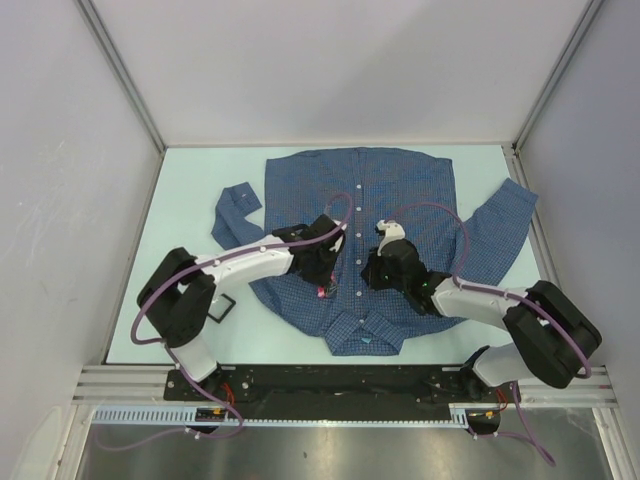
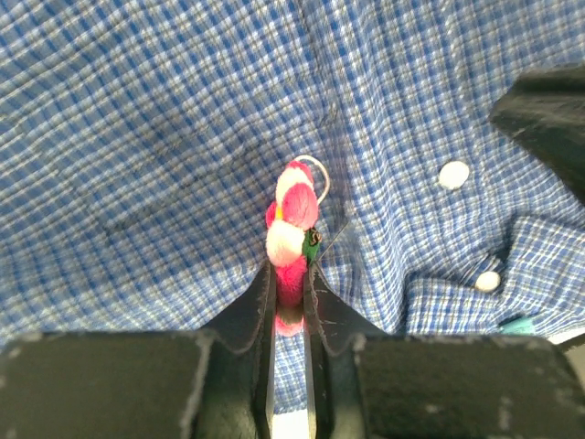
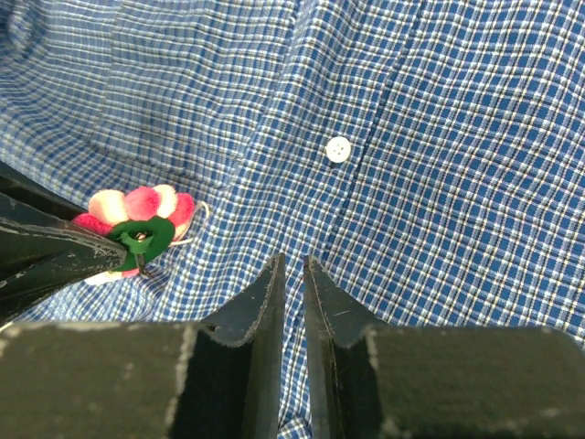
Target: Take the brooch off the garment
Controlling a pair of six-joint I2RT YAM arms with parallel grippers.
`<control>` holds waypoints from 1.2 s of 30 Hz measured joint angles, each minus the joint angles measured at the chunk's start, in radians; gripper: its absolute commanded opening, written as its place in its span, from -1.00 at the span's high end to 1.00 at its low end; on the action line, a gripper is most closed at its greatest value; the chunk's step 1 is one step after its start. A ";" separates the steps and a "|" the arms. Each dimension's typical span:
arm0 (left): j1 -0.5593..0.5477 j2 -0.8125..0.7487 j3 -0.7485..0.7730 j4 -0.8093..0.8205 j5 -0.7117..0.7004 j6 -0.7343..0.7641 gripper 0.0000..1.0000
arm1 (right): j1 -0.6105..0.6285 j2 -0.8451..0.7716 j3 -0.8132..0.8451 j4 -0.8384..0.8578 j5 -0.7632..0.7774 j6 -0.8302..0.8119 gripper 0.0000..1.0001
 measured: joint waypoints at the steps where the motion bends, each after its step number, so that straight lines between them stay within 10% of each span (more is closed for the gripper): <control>1: -0.010 0.000 0.011 -0.027 -0.018 0.010 1.00 | -0.003 -0.011 -0.004 0.001 -0.004 0.000 0.64; 19: 0.064 -0.198 0.006 -0.092 0.011 0.042 1.00 | -0.029 -0.113 -0.019 0.006 -0.101 0.008 0.62; 36: 0.241 -0.271 -0.376 0.762 0.607 -0.163 1.00 | -0.093 -0.337 -0.019 -0.195 -0.311 -0.029 0.15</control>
